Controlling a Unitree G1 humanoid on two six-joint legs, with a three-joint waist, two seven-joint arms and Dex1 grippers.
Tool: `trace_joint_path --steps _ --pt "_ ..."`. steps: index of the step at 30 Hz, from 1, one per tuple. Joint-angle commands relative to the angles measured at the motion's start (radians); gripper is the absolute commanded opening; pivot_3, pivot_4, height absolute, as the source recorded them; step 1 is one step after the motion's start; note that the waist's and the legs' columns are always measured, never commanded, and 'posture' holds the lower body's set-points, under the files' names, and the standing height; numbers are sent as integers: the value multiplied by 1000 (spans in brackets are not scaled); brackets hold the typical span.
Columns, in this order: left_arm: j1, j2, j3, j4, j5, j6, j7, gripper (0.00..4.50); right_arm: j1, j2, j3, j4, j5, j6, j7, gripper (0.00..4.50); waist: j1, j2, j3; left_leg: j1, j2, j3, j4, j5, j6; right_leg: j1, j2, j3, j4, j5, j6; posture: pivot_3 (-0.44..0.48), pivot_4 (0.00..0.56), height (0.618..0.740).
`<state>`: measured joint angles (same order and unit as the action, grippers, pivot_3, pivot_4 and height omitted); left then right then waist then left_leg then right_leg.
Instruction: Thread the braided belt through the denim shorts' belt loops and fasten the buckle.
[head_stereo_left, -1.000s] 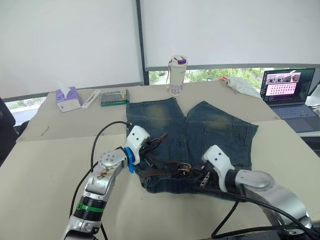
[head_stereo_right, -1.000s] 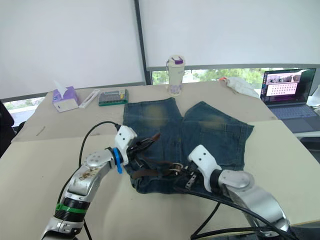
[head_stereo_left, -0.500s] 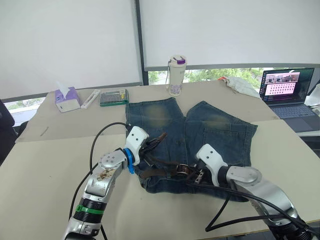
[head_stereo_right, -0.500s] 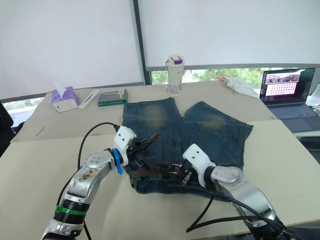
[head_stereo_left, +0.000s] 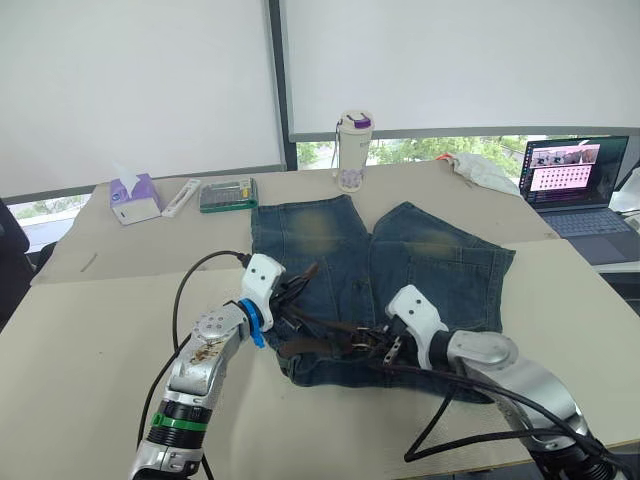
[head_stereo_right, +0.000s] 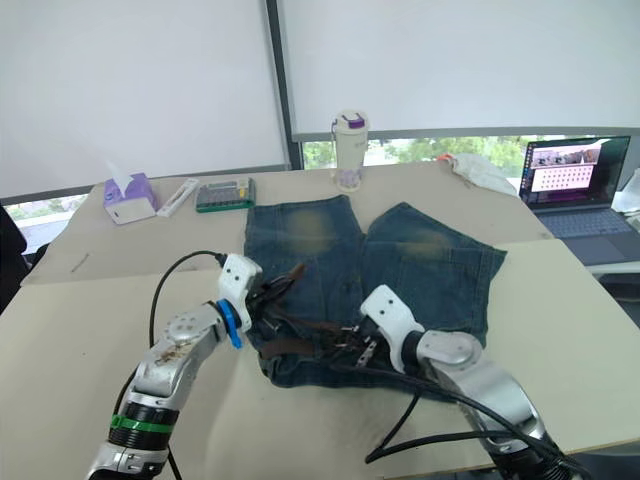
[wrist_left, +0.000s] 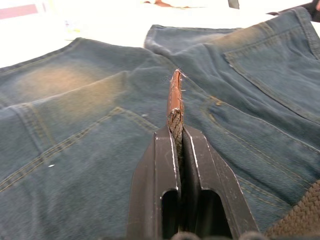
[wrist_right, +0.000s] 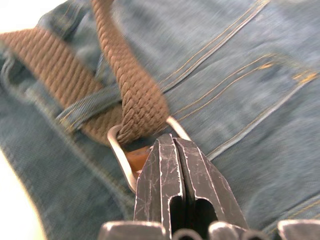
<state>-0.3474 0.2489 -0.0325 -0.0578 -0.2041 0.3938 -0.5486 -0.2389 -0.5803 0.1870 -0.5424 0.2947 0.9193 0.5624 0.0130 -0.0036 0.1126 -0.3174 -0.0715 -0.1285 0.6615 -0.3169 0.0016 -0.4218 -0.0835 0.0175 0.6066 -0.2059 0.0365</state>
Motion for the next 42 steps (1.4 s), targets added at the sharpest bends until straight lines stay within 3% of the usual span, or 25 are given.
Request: trace_joint_path --steps 1,6,12,21,26,29,33,42 --pt "-42 -30 104 1 -54 63 106 0 40 -54 -1 -95 60 11 78 37 -1 0 0 0 0 0 0 0 0 0 0 0 0 0 0 0 150 740" --pt "-45 -41 122 -8 -66 106 150 0 62 -104 64 -86 13 -4 70 37 -5 -2 0 0 0 0 0 0 0 0 1 -1 0 0 0 0 150 740" --pt "-31 -35 99 -37 -74 121 155 0 43 -86 41 -29 -26 -5 12 37 0 -2 0 0 0 0 0 0 -1 0 0 0 0 0 0 0 150 740" --pt "-12 -15 50 -63 -70 111 134 0 74 -44 -130 -174 296 61 161 37 0 -2 0 0 0 -1 -1 0 -1 0 0 0 -1 0 0 0 150 740" --pt "-5 -11 35 -73 -73 112 132 0 27 12 -158 -141 305 41 74 37 -1 -2 0 0 0 -1 -1 0 0 1 0 -1 -1 0 0 0 150 740" --pt "-4 -9 39 -74 -76 115 137 0 -2 25 -104 -76 208 5 2 37 0 -2 0 0 0 0 -1 0 0 0 0 0 0 0 0 0 150 740" --pt "-5 -9 49 -71 -80 120 145 0 15 12 16 -28 127 -50 7 37 2 -2 0 0 0 0 -1 0 -1 0 0 -1 -1 0 0 0 150 740" --pt "-5 -9 63 -69 -82 129 155 0 15 10 106 107 27 -132 34 37 -1 -2 0 0 0 -1 -1 0 -1 0 0 0 -1 0 0 0 150 740"
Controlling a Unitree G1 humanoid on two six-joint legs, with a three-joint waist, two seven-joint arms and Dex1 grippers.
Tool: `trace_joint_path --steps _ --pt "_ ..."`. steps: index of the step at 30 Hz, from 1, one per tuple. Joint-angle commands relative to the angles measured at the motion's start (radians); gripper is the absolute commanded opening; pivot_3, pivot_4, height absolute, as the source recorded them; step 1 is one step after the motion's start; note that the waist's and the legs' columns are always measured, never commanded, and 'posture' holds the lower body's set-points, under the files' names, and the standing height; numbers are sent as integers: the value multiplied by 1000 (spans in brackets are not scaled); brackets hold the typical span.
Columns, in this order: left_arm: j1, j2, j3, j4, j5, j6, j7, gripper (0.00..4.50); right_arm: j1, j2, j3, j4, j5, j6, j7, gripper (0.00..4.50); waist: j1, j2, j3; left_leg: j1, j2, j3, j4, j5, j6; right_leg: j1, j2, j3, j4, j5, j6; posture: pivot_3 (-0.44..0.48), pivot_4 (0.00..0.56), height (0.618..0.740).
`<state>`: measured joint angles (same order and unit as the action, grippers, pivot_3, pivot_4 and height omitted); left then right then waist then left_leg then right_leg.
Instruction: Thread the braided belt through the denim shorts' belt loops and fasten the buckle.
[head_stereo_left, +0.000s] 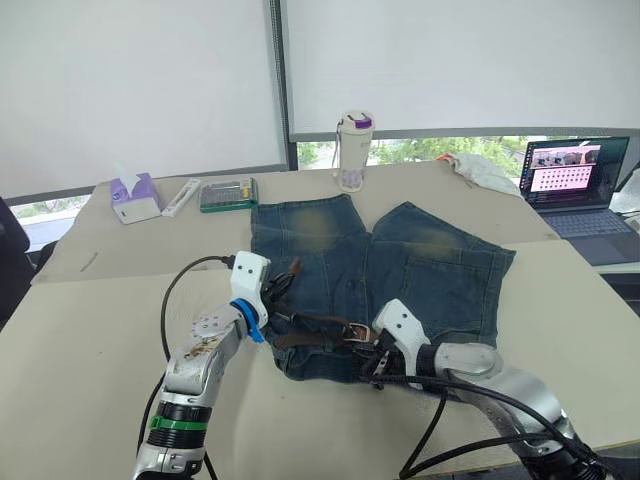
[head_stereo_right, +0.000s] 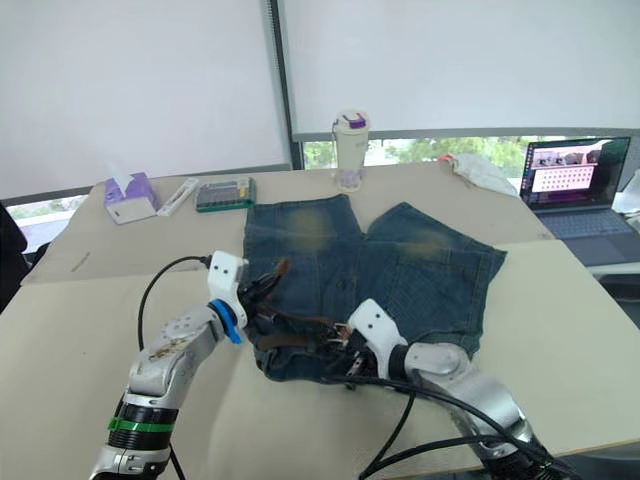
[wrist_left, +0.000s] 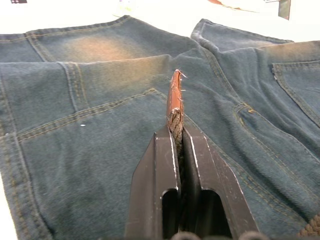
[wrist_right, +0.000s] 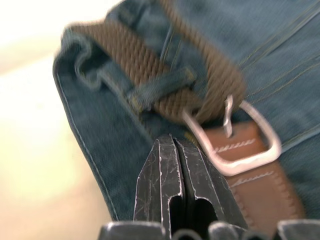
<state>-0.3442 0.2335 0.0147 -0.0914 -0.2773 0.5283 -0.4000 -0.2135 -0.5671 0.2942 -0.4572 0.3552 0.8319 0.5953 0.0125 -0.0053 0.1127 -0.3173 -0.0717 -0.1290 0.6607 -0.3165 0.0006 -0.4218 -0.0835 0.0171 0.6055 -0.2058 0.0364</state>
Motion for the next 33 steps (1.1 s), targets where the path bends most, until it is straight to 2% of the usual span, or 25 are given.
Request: trace_joint_path --steps 1,2,7,9,17,33 --pt "-6 7 18 -37 -9 -5 6 0 -15 2 -5 27 -38 -55 1 37 0 0 0 0 0 0 0 0 0 0 0 0 0 0 0 0 150 740" --pt "-4 8 19 -38 -10 -4 6 0 -17 6 -9 29 -39 -63 2 37 0 0 0 0 0 0 0 0 0 0 0 0 0 0 0 0 150 740" --pt "-1 8 20 -36 -8 -7 6 0 -8 67 -154 -99 236 4 110 37 -1 0 0 0 0 0 0 0 0 0 0 0 0 0 0 0 150 740" --pt "-1 6 20 -33 -7 -10 8 0 -15 89 -185 -94 250 1 84 37 0 0 0 0 1 -1 0 0 0 0 1 0 0 0 0 0 150 740" --pt "1 7 19 -27 -4 -18 7 0 -33 97 -206 -23 178 -35 0 37 0 0 0 0 0 -1 0 0 0 0 0 0 0 0 0 0 150 740" --pt "-6 12 21 -19 0 -27 5 0 -44 42 -43 121 -35 -78 17 37 -1 0 0 0 0 0 0 0 0 0 1 0 0 0 0 0 150 740"
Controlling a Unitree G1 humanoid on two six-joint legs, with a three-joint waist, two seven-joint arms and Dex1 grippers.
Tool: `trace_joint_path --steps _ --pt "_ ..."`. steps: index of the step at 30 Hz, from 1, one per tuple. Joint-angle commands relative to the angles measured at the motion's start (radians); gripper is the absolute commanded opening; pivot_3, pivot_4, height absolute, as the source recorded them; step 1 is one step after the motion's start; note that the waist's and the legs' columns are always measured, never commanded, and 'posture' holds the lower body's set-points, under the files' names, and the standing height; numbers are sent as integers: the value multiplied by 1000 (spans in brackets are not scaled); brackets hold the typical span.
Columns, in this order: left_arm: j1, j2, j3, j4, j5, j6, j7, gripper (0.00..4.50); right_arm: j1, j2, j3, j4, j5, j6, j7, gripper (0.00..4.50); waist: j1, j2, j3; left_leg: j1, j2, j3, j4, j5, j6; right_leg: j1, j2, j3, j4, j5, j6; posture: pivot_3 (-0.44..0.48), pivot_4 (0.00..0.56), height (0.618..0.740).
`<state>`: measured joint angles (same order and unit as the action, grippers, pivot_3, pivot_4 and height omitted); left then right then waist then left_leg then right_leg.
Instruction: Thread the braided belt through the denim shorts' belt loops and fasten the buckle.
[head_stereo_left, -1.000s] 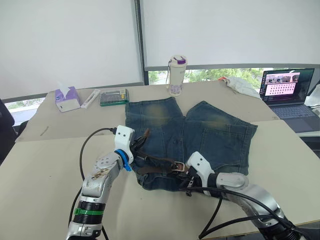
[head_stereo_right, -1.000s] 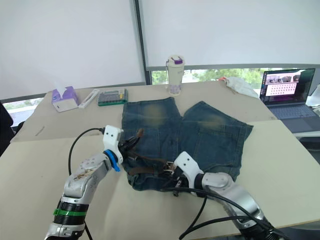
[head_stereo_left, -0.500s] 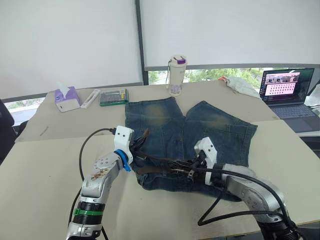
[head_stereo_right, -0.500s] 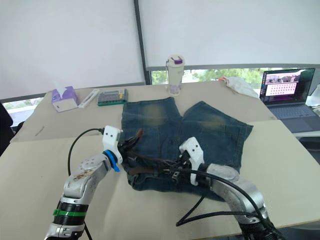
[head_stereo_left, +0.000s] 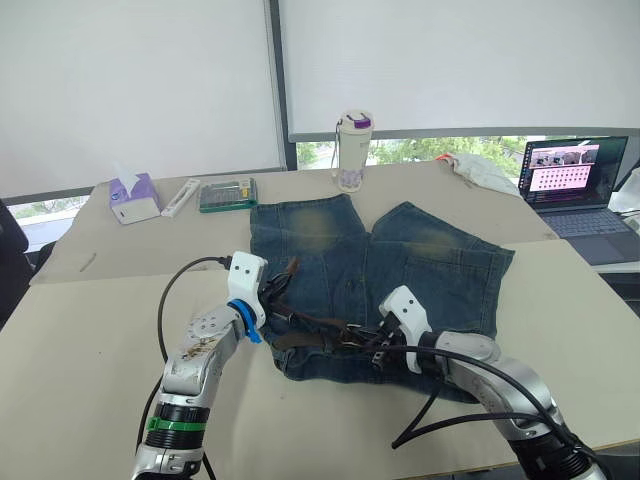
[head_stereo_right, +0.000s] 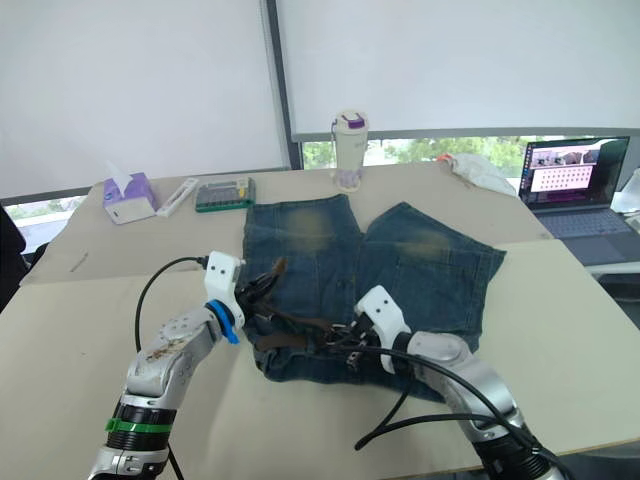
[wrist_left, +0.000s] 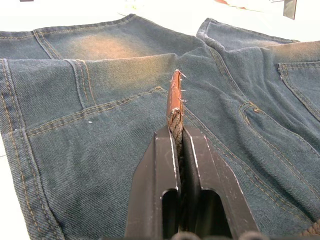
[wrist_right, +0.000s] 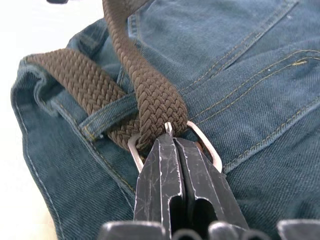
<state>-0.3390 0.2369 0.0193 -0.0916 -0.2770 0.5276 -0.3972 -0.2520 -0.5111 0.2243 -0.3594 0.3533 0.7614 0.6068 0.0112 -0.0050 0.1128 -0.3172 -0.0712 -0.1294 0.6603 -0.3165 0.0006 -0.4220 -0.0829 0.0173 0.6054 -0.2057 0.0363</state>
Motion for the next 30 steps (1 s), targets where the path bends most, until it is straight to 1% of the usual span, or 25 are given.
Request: trace_joint_path --steps 1,5,8,12,17,24,30 --pt "-11 7 18 -19 -1 -28 4 0 -10 -16 33 34 -44 -4 5 37 0 0 0 0 0 0 0 0 0 0 0 0 0 0 0 0 150 740" --pt "-9 4 33 -33 -10 -30 13 0 -33 -28 59 68 -79 17 8 37 0 0 0 1 0 0 0 0 0 1 0 0 0 0 0 0 150 740" --pt "-6 -1 66 -52 -24 -30 34 0 -46 -41 87 87 -103 39 12 37 1 0 0 1 0 0 0 0 0 1 0 0 0 0 0 0 150 740" --pt "-23 -22 191 -36 -59 -19 141 0 -46 -54 115 84 -108 57 34 37 0 0 -1 1 0 0 0 0 0 1 0 0 0 0 0 0 150 740" --pt "-32 -38 247 -8 -87 9 221 0 -34 -79 145 55 -102 60 85 37 0 -1 -1 1 0 0 0 0 0 1 0 0 0 0 0 0 150 740" --pt "-18 -44 226 -20 -101 15 238 0 -43 -102 165 60 -123 54 111 37 -2 -2 -1 2 1 0 -1 0 -1 1 1 0 0 0 0 0 150 740" --pt "-42 -60 179 -69 -151 31 191 0 -65 -110 198 100 -154 74 122 37 -1 -4 -3 2 1 0 -1 0 -1 1 1 0 -1 0 0 0 150 740"
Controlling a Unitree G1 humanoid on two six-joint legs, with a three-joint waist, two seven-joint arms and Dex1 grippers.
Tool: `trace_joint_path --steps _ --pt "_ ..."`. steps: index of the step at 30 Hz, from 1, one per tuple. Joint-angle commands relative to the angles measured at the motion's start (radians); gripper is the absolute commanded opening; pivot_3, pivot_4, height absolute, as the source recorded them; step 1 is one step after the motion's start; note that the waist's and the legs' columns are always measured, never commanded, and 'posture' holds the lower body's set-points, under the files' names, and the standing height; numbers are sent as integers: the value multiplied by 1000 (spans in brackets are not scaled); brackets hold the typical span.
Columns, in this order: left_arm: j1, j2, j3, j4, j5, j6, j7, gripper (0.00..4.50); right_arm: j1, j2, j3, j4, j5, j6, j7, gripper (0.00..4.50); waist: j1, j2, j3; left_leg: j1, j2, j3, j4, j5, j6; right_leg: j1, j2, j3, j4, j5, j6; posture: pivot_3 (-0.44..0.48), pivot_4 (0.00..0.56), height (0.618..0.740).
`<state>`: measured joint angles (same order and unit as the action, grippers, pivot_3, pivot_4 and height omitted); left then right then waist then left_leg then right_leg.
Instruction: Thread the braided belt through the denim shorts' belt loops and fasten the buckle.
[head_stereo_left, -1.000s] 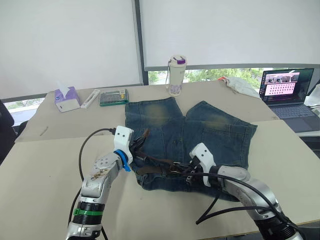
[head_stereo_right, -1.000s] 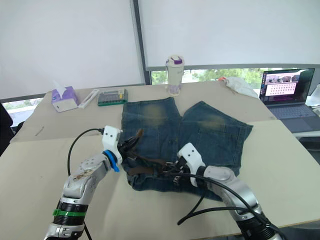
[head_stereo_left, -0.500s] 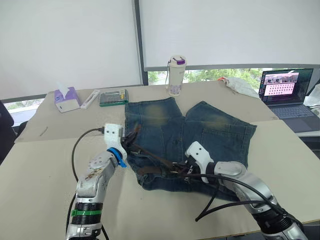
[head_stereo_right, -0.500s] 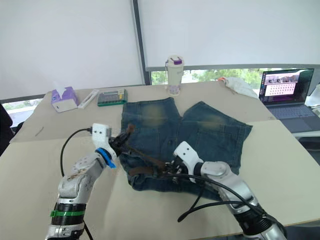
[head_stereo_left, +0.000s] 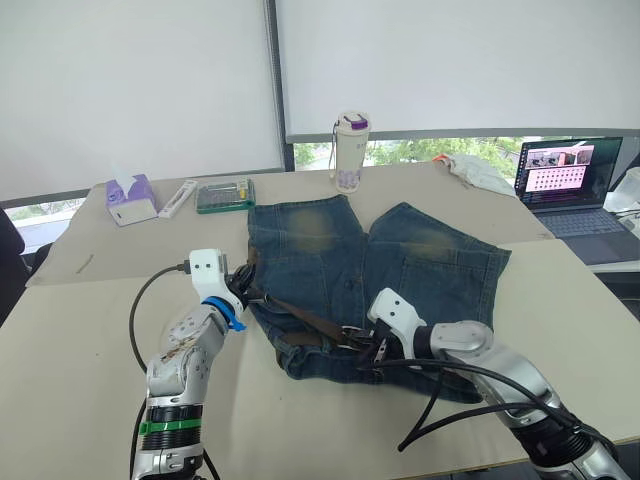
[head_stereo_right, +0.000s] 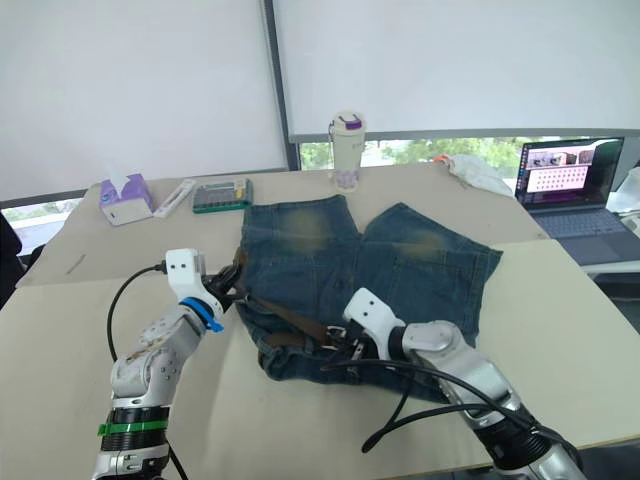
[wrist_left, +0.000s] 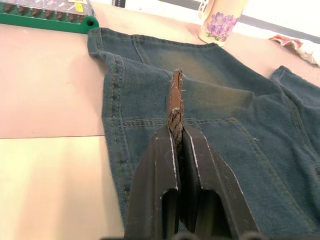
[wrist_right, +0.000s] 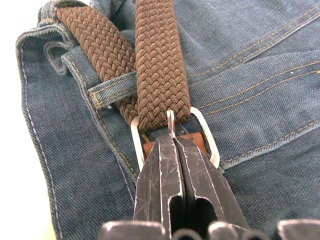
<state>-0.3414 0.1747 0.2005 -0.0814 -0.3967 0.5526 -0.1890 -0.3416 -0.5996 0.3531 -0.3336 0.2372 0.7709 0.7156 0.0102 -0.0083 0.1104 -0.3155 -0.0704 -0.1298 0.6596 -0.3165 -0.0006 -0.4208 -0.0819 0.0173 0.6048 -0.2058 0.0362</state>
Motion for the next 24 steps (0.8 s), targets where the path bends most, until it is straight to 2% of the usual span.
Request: trace_joint_path --steps 1,7,12,17,19,22,24 --pt "-59 -5 -14 -95 -47 15 -24 0 20 -23 77 85 -44 69 15 37 0 -1 -1 0 0 0 0 0 0 0 0 0 0 0 0 0 150 740" --pt "-215 -41 -112 -140 -112 66 -96 0 9 -18 123 141 -67 63 47 37 3 -8 -7 1 0 -1 0 0 0 3 0 -2 -2 0 0 0 150 740" --pt "-290 -87 -200 -118 -150 97 -165 0 21 -9 142 159 -81 54 58 37 -4 0 -13 10 0 -1 -1 -3 0 14 3 -1 -9 0 0 0 150 740" --pt "-362 -216 -268 20 -194 138 -221 0 52 -2 139 175 -91 44 51 37 -2 -2 -14 14 0 -1 -1 -4 1 20 4 -1 -10 -2 1 0 150 740" --pt "-394 -243 -271 72 -203 153 -243 0 67 -3 135 167 -95 42 48 37 -1 -3 -14 15 0 -1 -1 -5 2 22 4 -1 -10 -3 4 0 150 740" --pt "-448 -286 -216 175 -242 206 -221 0 85 2 122 154 -91 46 37 37 -2 -4 -13 15 0 -1 -1 -6 3 26 4 -1 -11 -8 11 0 150 740" --pt "-476 -290 -243 248 -209 199 -236 0 97 5 115 147 -92 45 30 37 -4 0 -15 16 0 -1 -1 -8 3 27 4 -1 -10 -10 13 0 150 740"
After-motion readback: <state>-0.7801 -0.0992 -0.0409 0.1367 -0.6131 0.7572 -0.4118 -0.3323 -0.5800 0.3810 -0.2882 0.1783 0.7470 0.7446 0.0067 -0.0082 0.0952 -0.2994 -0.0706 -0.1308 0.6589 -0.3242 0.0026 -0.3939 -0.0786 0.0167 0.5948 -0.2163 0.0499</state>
